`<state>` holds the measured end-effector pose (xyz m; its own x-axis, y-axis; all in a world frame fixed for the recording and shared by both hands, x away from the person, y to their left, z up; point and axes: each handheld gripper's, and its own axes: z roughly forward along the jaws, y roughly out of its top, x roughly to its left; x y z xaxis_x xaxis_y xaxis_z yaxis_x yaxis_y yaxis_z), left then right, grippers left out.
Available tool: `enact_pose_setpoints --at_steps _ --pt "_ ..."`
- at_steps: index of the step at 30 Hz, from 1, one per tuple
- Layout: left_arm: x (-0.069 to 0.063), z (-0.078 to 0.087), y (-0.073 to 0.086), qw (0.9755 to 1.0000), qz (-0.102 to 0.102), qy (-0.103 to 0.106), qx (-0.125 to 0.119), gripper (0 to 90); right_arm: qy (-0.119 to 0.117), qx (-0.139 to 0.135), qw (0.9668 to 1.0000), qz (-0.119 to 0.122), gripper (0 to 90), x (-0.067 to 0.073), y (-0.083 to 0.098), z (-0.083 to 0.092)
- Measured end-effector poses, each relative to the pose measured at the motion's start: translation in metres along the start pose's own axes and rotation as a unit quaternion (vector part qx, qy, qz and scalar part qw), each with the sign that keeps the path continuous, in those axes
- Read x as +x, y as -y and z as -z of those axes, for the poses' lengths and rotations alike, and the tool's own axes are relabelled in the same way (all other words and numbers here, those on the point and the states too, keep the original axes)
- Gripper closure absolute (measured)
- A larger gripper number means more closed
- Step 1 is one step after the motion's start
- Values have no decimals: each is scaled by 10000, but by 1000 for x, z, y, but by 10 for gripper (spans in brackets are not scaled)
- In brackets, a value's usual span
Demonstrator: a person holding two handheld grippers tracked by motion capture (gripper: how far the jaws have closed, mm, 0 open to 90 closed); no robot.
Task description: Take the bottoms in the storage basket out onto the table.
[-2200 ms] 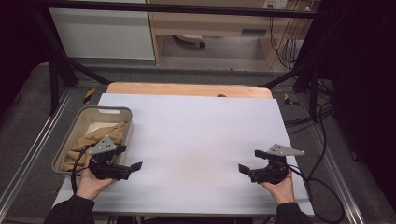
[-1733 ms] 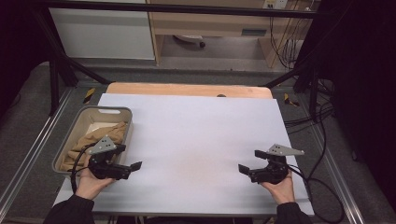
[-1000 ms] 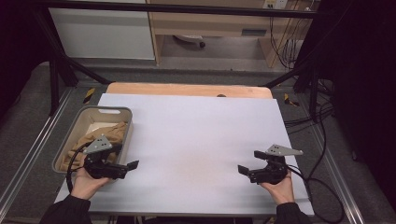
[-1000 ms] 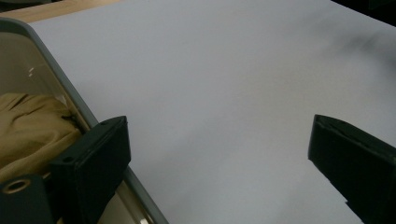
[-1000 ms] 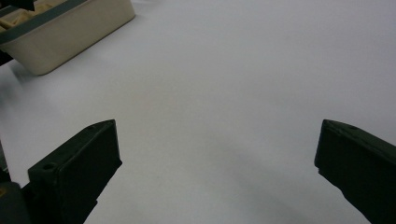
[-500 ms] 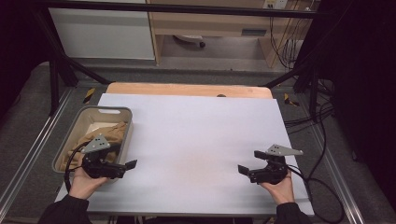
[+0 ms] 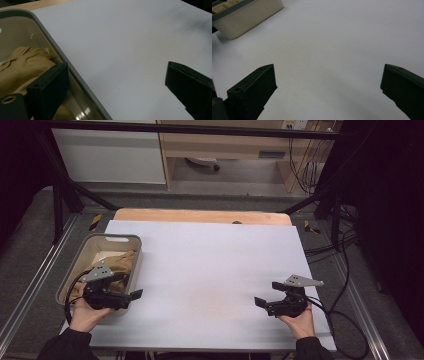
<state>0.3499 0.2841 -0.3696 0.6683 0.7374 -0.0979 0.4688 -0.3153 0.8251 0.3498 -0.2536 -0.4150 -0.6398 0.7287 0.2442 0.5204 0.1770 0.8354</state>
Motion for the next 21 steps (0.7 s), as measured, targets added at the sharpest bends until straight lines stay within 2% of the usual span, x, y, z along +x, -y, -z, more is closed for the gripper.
enact_pose_setpoints --at_steps 14,21 --pt "10 9 -1 9998 90 -160 27 55 -15 23 10000 -5 6 0 0 -1" --pt "22 17 -1 9992 207 -346 82 55 -7 39 10000 17 7 0 1 -1"
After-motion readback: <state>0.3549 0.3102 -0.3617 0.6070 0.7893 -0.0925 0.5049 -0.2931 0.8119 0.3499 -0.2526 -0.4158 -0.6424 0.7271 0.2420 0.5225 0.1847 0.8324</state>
